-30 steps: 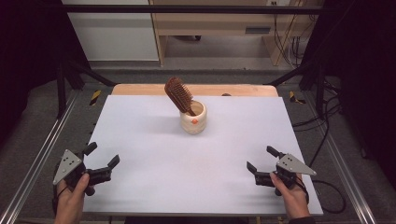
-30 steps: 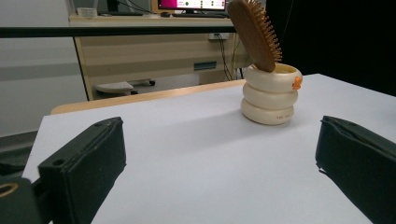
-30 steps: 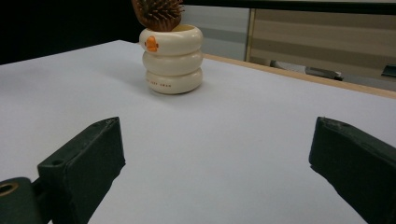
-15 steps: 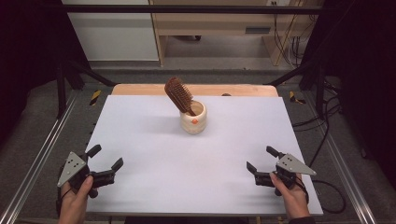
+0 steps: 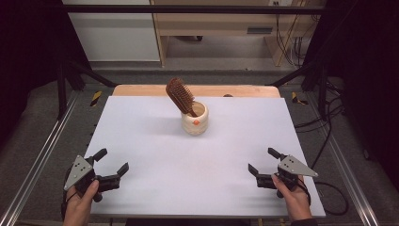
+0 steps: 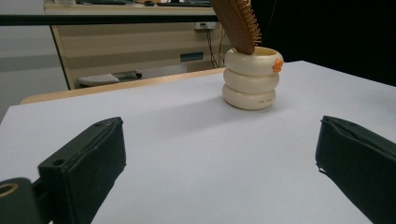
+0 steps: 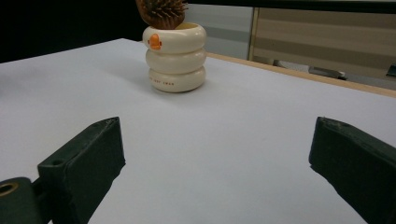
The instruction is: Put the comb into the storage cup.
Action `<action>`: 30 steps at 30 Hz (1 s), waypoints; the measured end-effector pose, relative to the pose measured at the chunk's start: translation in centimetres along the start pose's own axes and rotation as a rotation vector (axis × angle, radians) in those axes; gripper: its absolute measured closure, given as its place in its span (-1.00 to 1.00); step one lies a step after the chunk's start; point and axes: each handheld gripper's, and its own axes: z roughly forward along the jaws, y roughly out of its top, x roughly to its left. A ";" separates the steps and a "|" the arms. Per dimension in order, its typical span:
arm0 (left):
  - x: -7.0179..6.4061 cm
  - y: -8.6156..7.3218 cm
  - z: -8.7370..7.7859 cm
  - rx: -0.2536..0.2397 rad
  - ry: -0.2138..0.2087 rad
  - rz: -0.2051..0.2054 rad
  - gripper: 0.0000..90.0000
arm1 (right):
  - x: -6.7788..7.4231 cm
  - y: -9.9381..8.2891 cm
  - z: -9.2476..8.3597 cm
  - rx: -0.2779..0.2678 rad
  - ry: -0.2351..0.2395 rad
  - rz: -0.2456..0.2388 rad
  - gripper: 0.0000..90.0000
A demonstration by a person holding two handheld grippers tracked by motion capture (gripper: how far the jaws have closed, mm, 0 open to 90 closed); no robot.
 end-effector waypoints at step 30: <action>-2.8 0.1 1.0 -0.007 -0.042 0.034 -0.96 | 0.5 -0.1 0.3 0.003 0.033 -0.016 -0.92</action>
